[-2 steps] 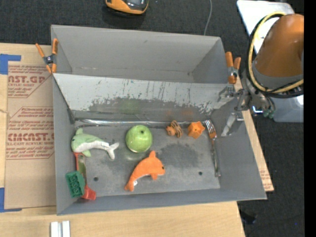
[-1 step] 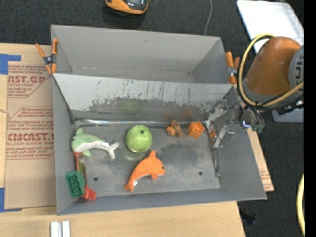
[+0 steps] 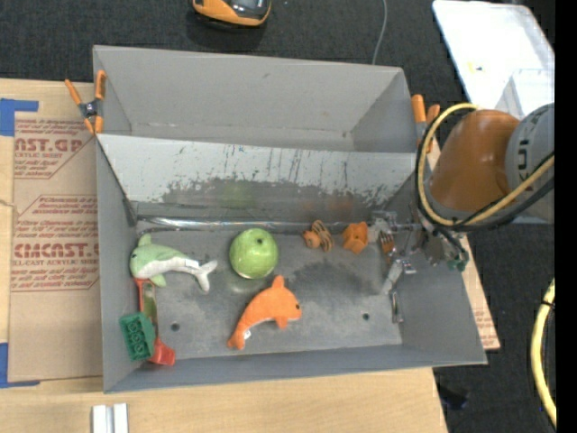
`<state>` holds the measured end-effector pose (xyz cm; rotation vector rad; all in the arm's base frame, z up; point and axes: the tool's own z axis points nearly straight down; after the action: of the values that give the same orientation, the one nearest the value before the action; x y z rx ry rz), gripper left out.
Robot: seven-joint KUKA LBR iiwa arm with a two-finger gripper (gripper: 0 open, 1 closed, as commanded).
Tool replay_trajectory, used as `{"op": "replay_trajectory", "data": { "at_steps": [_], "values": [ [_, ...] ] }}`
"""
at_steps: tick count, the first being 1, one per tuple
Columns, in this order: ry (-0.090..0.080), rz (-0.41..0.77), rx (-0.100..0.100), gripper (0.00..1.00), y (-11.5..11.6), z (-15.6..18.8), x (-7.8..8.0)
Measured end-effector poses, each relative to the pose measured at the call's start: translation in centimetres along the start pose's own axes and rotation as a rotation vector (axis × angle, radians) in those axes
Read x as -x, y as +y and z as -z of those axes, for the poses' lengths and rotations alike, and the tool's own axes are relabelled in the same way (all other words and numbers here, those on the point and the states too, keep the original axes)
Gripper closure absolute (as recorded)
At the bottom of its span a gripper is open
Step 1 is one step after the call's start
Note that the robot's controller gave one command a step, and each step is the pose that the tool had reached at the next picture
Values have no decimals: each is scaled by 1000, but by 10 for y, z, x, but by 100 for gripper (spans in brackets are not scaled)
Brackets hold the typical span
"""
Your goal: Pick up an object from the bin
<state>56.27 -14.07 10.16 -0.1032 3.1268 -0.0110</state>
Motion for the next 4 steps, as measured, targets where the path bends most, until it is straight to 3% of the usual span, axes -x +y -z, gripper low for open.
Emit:
{"op": "replay_trajectory", "data": {
  "at_steps": [1, 2, 3, 4],
  "values": [
    [-19, -152, 2, 0, -1, -19, -10],
    [-14, -245, 2, 0, -3, -22, 2],
    [-29, 58, -11, 0, 10, -22, 1],
    [-52, -94, -13, 0, 41, -21, -44]
  ]
}}
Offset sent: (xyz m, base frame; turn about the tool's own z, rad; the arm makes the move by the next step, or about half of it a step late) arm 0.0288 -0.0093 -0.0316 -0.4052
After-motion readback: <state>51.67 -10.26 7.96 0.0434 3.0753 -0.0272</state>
